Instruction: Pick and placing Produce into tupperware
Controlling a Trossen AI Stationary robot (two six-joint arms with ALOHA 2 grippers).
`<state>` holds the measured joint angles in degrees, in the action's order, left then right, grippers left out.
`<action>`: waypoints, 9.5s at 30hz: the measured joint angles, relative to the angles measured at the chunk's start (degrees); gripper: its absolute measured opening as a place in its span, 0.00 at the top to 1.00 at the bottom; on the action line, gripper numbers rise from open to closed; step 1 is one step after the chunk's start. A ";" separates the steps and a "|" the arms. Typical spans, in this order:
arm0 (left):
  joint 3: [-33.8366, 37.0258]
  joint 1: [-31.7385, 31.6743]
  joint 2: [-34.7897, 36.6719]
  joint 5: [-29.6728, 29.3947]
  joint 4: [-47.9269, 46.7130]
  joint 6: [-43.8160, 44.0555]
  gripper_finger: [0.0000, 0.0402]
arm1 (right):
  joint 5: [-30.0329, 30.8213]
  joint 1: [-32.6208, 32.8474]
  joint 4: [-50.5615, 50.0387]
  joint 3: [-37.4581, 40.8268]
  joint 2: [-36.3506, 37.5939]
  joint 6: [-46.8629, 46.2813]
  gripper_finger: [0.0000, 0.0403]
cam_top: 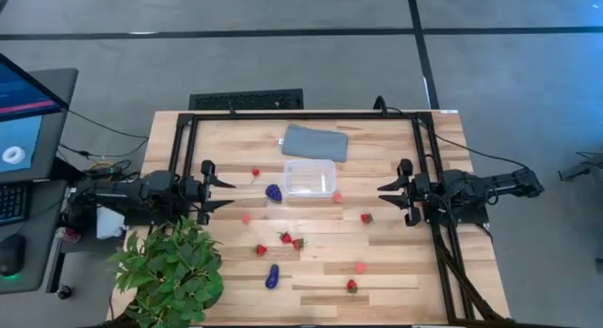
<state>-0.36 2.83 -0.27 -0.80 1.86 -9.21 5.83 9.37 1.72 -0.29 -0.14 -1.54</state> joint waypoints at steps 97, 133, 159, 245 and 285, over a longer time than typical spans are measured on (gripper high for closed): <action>0.00 0.01 0.00 -21.34 6.35 43.88 0.54 | 10.08 -0.10 13.38 0.02 -0.22 -38.97 0.70; -2.56 -0.02 -0.48 -22.75 12.86 32.94 0.54 | 6.16 5.25 -15.72 -41.23 -44.23 -8.08 0.70; -2.67 0.01 -0.48 -22.00 3.23 37.53 0.54 | 6.22 5.20 -45.44 -37.82 -43.94 -38.14 0.58; -2.75 0.01 -0.46 -22.38 -4.96 37.97 0.54 | 15.34 14.78 -21.84 -25.62 -72.39 -49.00 0.35; -2.73 -0.02 -0.46 -22.49 -5.02 37.55 0.54 | 7.36 9.88 -19.93 -25.62 -72.39 -38.93 0.35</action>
<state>-3.09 2.81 -0.73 -23.29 -3.16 28.34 13.18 19.25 -18.22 -25.91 -72.53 -40.48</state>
